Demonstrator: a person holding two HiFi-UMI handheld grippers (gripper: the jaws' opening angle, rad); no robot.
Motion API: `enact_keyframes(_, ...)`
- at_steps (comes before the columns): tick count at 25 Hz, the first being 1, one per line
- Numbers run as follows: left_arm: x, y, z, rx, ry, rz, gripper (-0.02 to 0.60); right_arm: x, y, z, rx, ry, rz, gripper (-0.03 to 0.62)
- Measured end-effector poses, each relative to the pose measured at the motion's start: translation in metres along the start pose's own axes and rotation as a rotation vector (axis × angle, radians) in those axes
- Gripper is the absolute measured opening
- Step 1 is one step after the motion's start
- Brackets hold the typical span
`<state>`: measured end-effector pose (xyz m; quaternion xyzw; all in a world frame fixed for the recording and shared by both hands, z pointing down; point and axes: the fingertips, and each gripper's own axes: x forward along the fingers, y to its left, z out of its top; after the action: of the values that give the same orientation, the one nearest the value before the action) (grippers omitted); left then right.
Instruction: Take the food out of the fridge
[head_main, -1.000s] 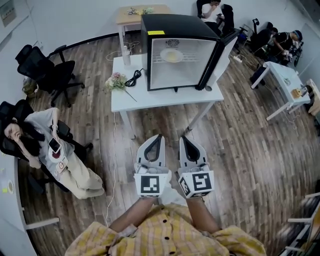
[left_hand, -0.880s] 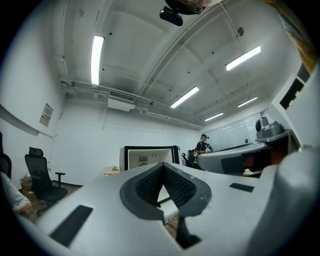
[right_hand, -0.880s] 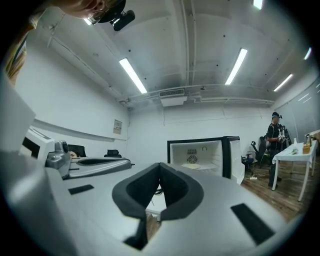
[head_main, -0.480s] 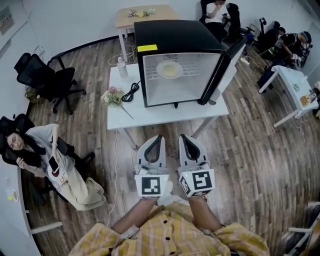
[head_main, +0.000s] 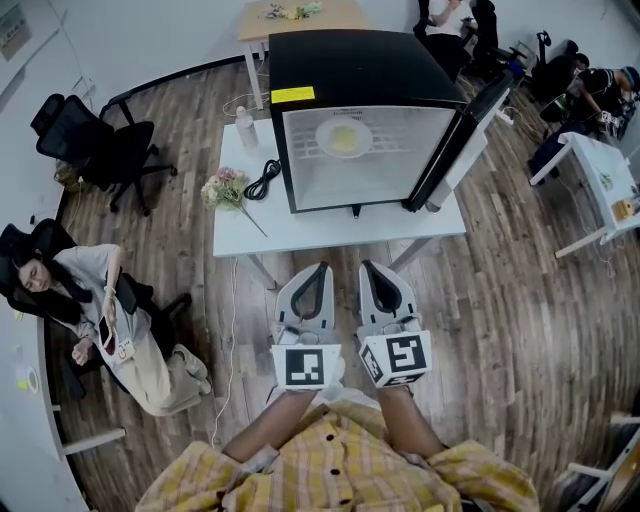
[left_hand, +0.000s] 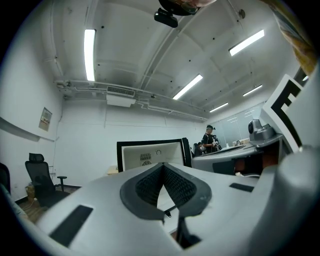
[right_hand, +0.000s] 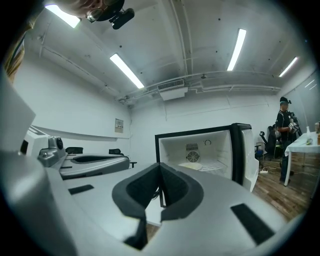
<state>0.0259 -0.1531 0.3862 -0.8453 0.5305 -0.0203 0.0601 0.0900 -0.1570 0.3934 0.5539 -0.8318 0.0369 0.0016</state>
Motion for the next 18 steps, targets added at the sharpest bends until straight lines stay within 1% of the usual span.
enact_keyframes(5, 0.015, 0.009, -0.008, -0.028, -0.009, 0.014, 0.008, 0.016, -0.009, -0.006, 0.001, 0.01, -0.001, 0.006)
enact_keyframes(9, 0.032, 0.018, -0.009, -0.004, -0.013, -0.001, 0.008, 0.033, -0.017, -0.006, -0.021, 0.017, -0.013, 0.006)
enact_keyframes(14, 0.054, 0.028, -0.008, -0.015, -0.012, -0.015, 0.008, 0.057, -0.028, 0.001, -0.025, 0.012, -0.03, 0.006)
enact_keyframes(18, 0.071, 0.038, -0.006, 0.005, -0.025, -0.026, 0.008, 0.076, -0.034, 0.003, -0.038, 0.021, -0.042, 0.006)
